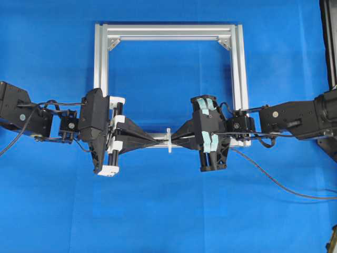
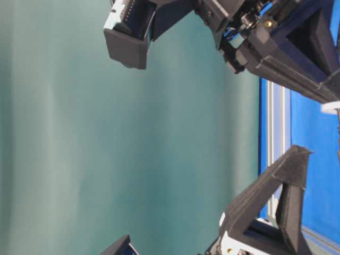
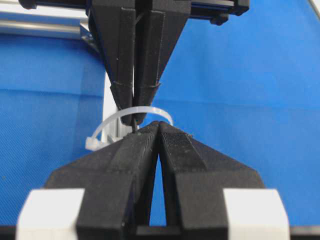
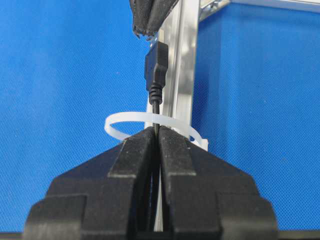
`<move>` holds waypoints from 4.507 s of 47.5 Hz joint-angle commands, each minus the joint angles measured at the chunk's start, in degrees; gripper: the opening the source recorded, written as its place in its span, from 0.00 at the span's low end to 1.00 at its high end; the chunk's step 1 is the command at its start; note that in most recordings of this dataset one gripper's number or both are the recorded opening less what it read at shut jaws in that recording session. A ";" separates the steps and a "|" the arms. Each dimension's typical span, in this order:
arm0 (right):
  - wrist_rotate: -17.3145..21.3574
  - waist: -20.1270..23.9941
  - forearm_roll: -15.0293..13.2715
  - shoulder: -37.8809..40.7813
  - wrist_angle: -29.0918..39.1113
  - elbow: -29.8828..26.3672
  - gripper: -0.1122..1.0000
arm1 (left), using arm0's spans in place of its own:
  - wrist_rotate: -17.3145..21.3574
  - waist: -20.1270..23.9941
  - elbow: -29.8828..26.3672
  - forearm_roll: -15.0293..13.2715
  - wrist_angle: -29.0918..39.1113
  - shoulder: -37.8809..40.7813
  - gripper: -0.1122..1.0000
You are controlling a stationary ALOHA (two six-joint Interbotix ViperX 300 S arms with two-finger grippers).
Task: Insert the wire through the string loop located in the center.
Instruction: 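Move the left gripper open toward the plug emerging from the loop, then close the left gripper on the USB plug beyond the loop, then pull the plug leftward with the left gripper, drawing cable through loop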
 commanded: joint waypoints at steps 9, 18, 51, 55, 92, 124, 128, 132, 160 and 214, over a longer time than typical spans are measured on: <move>0.00 0.00 0.09 -0.70 -0.62 -0.62 0.08 | 1.14 0.00 -1.23 0.09 0.00 -1.32 0.31; 0.00 0.00 0.18 -0.70 -0.53 -0.62 0.08 | 1.05 0.00 -2.20 0.09 1.41 -0.97 0.81; 0.00 0.00 0.09 -0.70 -0.62 -0.62 0.08 | 0.97 0.97 -3.43 0.00 3.78 5.71 0.92; 0.00 0.00 0.18 -0.70 -0.53 -0.62 0.08 | 0.97 0.97 -3.87 0.00 3.78 5.98 0.92; 0.00 0.09 0.18 -0.70 -0.35 -0.53 0.08 | 0.97 0.97 -3.69 0.00 3.69 5.89 0.91; -0.09 0.00 0.00 -0.70 -0.35 -0.53 0.08 | 1.05 0.44 -1.85 0.18 0.53 5.36 0.18; -0.09 0.09 -0.09 -0.70 -0.35 -0.44 0.08 | 1.05 0.53 -1.93 0.09 0.53 5.45 0.18; -0.18 0.09 -0.18 -0.70 -0.35 -0.53 0.08 | 1.05 0.53 -1.85 0.09 0.53 5.36 0.18; -0.09 0.09 0.00 -0.70 0.35 -0.53 0.53 | 1.05 0.53 -1.93 0.09 0.53 5.36 0.18; -0.18 0.18 -0.09 -0.79 0.44 -0.44 0.93 | -0.35 0.00 14.24 0.09 0.53 -8.17 0.18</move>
